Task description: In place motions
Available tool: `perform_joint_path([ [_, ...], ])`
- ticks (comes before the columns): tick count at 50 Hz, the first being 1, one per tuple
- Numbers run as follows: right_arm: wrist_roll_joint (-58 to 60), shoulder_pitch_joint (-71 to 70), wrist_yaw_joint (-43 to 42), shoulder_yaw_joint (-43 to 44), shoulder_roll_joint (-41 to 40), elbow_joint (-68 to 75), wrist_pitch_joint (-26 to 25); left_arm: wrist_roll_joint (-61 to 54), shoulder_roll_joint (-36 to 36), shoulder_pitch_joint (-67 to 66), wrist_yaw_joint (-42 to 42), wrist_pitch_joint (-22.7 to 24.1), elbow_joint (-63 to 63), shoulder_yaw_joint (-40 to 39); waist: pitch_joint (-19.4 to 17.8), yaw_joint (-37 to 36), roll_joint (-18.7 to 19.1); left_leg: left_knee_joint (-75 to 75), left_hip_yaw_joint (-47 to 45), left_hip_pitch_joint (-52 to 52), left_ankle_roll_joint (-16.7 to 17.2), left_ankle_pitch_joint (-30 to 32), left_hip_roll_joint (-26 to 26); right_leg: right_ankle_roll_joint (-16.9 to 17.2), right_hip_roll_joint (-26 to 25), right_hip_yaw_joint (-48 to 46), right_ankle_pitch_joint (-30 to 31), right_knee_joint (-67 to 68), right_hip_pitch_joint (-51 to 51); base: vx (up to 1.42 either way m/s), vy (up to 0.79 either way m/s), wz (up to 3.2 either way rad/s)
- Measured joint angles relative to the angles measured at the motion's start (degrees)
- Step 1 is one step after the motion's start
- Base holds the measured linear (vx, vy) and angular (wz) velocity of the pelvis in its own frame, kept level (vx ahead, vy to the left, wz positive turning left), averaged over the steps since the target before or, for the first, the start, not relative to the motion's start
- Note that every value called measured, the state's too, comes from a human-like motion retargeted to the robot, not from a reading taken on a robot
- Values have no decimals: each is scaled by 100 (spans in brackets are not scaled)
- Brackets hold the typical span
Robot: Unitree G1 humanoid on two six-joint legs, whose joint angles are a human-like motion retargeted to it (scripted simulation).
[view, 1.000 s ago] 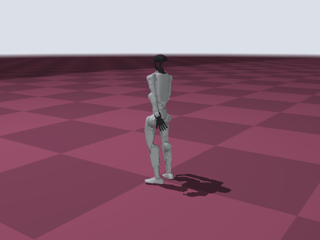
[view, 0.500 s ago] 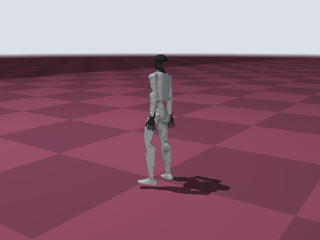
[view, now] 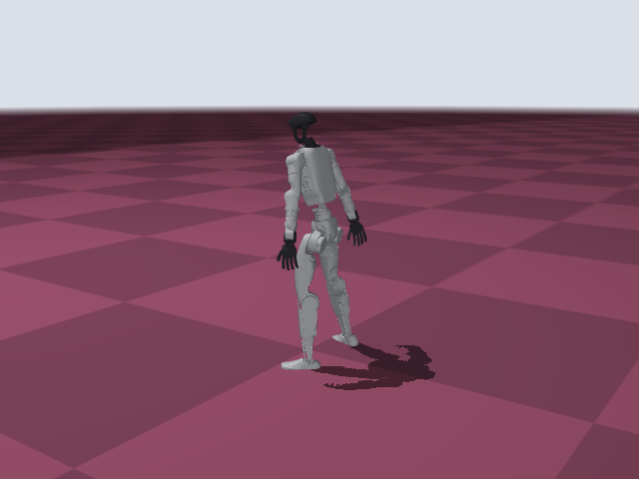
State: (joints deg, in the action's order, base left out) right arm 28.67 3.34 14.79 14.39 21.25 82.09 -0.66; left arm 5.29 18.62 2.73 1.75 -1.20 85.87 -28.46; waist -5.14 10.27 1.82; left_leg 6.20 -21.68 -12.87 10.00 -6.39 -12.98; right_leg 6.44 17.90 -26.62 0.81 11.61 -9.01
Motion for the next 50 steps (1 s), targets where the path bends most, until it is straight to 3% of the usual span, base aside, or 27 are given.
perform_joint_path([
  [3,-230,205,-69,300,24,46,75,124,521,329,100,-6,-64,175,-233,-9,-503,-148,-3,125,165,131,353,469,197,-314,560,-637,352,0,-33,61],
  [5,-378,385,-93,592,-2,107,146,130,961,592,135,-71,-83,451,-507,-132,-823,-300,40,262,212,270,571,570,355,-417,626,-671,456,4,-34,35],
  [7,-510,477,-75,968,26,143,165,36,1150,925,-22,-86,-104,535,-909,-495,-856,-276,29,188,264,339,463,676,404,-148,790,-625,259,-27,-30,-38],
  [10,-803,456,-207,1302,205,155,360,-340,1121,1530,-254,-9,-22,353,-1356,-731,-825,-276,-232,-129,362,407,215,438,239,109,983,-615,-414,-51,-20,-91],
  [13,-1242,517,-301,1245,616,318,509,-549,1386,1625,-92,-91,-96,488,-1515,-293,-659,-354,-313,-507,487,507,-69,357,-130,394,1226,-855,-876,-34,-4,-65],
  [17,-1507,638,-26,1434,1014,468,755,-283,1957,2093,-57,-132,-265,544,-2200,158,-800,-485,-496,-1037,500,706,-17,270,-180,505,1575,-1025,-1562,-46,-9,-42],
  [20,-1880,1066,-179,1760,1232,677,872,-602,2222,2519,-156,-108,-269,781,-2455,313,-843,-544,-643,-1616,500,852,33,172,-177,752,1759,-960,-2367,-44,-9,-41],
  [30,-4106,2256,349,2480,1589,1453,1165,-1144,2814,3536,-713,328,-546,1889,-2466,1193,-1261,-585,-1015,-3243,500,1011,-457,-31,-921,1134,2242,-1091,-4625,-20,-11,-92],
  [33,-4808,2232,346,2618,1613,1531,1285,-993,2809,3752,-667,363,-731,1991,-2466,1672,-1621,-580,-1111,-3455,500,987,-530,-86,-1070,1285,2267,-1020,-5057,-7,7,-73],
  [43,-6404,515,-320,1547,1821,1531,1802,-497,3149,4364,86,33,-352,934,-2466,4202,-2861,-685,-1553,-3803,500,753,-624,-156,-1340,1512,2204,-807,-5852,12,27,-38],
  [46,-6598,316,-460,1393,1724,1531,1846,-111,3152,4415,91,156,-339,962,-2466,4340,-2973,-683,-1644,-3710,500,691,-644,-193,-1381,1569,2145,-725,-5849,9,0,-20],
  [50,-6654,277,-521,1329,1615,1531,1897,-175,3025,4125,-95,401,-384,948,-2466,4106,-2835,-612,-1701,-3599,500,662,-725,-270,-1408,1599,2077,-649,-5757,12,2,-7],
])
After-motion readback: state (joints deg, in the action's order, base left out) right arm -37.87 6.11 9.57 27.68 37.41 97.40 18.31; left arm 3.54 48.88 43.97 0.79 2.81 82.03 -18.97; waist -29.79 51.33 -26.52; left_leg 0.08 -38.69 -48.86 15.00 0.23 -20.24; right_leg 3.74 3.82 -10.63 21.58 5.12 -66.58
